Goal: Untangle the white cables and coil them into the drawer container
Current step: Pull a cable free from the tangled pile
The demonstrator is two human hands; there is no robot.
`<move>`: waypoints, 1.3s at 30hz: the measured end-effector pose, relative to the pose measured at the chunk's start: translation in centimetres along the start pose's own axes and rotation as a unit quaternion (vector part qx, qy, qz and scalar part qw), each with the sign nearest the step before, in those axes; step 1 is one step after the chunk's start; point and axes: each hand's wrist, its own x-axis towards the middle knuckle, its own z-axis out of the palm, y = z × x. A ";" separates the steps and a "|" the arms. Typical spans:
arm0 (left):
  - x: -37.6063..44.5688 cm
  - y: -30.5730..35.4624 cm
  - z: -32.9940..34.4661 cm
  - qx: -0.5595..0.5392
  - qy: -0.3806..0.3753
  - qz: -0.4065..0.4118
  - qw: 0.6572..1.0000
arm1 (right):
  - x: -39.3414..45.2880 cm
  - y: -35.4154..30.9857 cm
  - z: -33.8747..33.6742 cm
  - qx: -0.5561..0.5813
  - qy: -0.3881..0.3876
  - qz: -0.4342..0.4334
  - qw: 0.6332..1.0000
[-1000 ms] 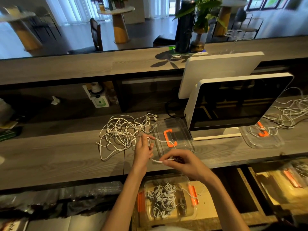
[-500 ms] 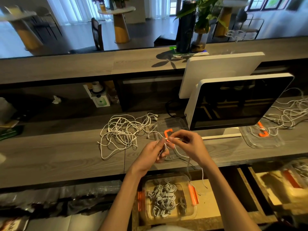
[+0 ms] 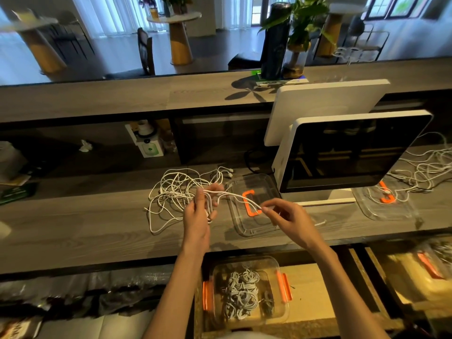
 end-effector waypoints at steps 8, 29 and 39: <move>0.8 0.0 -0.8 -0.120 0.063 -0.030 0.990 | -2.8 1.9 2.4 0.031 -0.056 0.004 0.998; -1.9 -0.6 0.6 0.145 -0.237 -0.197 0.940 | 0.0 -2.9 3.2 0.125 0.019 -0.025 0.992; -1.8 0.0 0.0 0.246 -0.282 -0.061 0.925 | 1.3 -2.6 0.6 -0.018 0.023 -0.040 0.999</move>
